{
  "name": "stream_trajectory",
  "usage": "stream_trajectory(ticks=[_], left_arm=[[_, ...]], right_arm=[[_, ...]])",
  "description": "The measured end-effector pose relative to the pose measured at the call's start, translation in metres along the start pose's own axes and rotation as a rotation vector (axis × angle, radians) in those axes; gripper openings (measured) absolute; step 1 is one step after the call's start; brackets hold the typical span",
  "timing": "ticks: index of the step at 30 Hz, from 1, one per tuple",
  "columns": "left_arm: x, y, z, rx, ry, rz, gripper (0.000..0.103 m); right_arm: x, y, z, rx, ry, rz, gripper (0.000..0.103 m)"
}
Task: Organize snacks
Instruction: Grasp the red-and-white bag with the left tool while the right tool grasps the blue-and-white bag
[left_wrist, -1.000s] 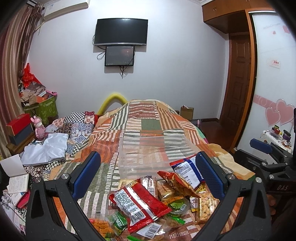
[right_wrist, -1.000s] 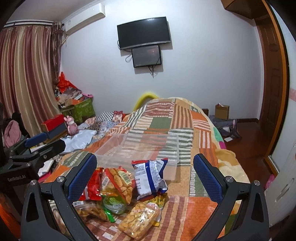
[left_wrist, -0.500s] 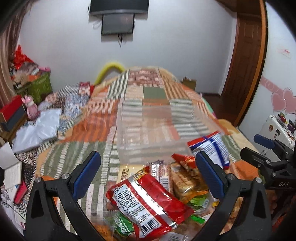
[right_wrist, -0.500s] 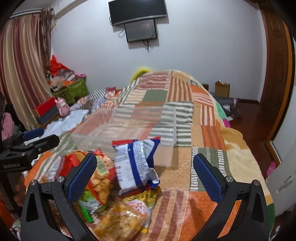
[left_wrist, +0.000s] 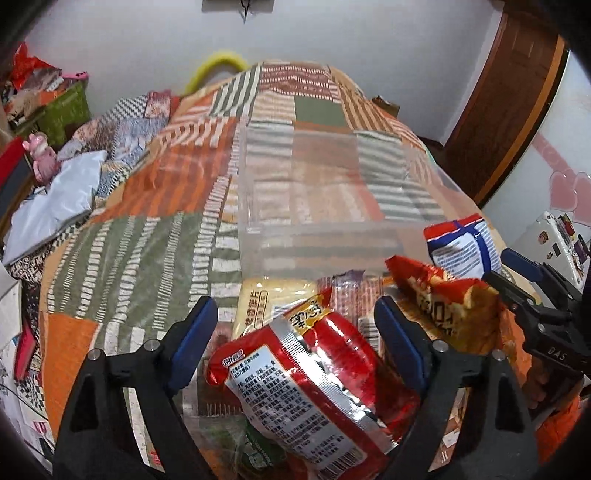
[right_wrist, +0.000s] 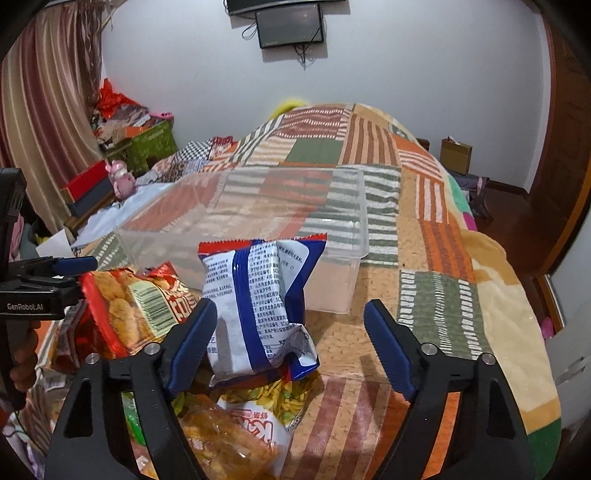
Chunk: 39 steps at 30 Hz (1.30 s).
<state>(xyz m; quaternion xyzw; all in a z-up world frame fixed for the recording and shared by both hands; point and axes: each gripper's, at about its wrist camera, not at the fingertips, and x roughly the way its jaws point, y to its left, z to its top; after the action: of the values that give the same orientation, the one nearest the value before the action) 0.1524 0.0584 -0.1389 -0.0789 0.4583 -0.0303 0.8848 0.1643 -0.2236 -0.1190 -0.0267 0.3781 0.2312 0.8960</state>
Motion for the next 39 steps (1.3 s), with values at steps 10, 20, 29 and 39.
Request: stream_trajectory(ticks=[10, 20, 29, 39], left_arm=[[0.003, 0.006, -0.008, -0.031, 0.072, -0.039, 0.084], [-0.021, 0.017, -0.018, -0.094, 0.093, -0.032, 0.085], [-0.033, 0.014, -0.032, -0.108, 0.102, -0.025, 0.101], [-0.013, 0.001, -0.038, -0.099, 0.146, -0.053, 0.100]], right_arm=[[0.013, 0.005, 0.002, -0.023, 0.035, 0.040, 0.075], [0.016, 0.010, 0.001, -0.031, 0.049, 0.097, 0.055], [0.006, 0.011, -0.003, -0.036, 0.023, 0.084, 0.046], [0.001, 0.012, -0.004, -0.064, 0.035, 0.068, 0.045]])
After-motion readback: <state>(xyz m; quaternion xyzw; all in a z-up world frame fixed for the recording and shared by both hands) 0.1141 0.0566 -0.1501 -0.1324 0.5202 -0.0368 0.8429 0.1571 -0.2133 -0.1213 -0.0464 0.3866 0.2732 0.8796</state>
